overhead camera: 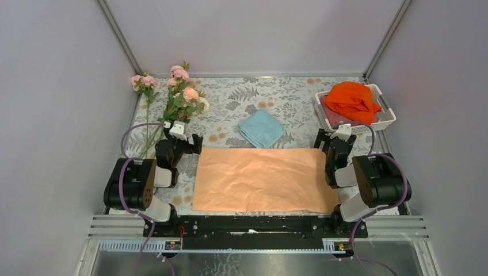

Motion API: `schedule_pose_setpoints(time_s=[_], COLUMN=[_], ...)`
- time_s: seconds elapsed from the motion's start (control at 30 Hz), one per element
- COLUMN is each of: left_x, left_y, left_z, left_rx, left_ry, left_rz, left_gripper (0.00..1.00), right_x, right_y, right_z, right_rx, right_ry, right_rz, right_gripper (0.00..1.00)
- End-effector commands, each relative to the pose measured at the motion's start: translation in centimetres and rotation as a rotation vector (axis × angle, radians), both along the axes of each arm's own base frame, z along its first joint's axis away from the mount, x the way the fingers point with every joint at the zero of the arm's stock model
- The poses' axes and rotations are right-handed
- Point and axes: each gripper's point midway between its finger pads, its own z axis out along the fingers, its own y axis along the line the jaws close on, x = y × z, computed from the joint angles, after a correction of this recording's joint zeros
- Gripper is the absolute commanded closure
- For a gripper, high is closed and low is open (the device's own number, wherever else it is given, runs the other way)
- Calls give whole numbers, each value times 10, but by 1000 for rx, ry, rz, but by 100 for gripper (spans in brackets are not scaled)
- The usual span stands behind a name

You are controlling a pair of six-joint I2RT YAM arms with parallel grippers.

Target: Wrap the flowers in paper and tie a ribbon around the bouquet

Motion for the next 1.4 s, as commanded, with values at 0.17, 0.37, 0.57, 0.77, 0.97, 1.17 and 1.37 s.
schedule_pose_setpoints(time_s=[0.17, 0.37, 0.57, 0.77, 0.97, 1.17, 1.37], left_x=[12, 41, 12, -22, -27, -28, -18], left_y=[6, 25, 3, -13, -6, -4, 8], left_z=[28, 78, 114, 114, 100, 103, 107], left_rx=[-3, 3, 102, 96, 121, 141, 170], left_ry=[-105, 8, 231, 393, 439, 439, 471], left_rz=[21, 90, -108, -241, -212, -212, -150], left_gripper=[1, 1, 1, 1, 1, 1, 1], right_x=[-4, -36, -63, -63, -39, 5, 84], right_y=[-22, -50, -71, -80, -73, -115, -129], right_z=[99, 134, 145, 93, 34, -17, -50], right_rx=[46, 111, 208, 393, 435, 410, 450], right_ry=[-158, -15, -23, 65, 281, 397, 628], right_rz=[-149, -363, -497, -572, -576, -642, -494], right_gripper=[0, 3, 99, 100, 100, 100, 100])
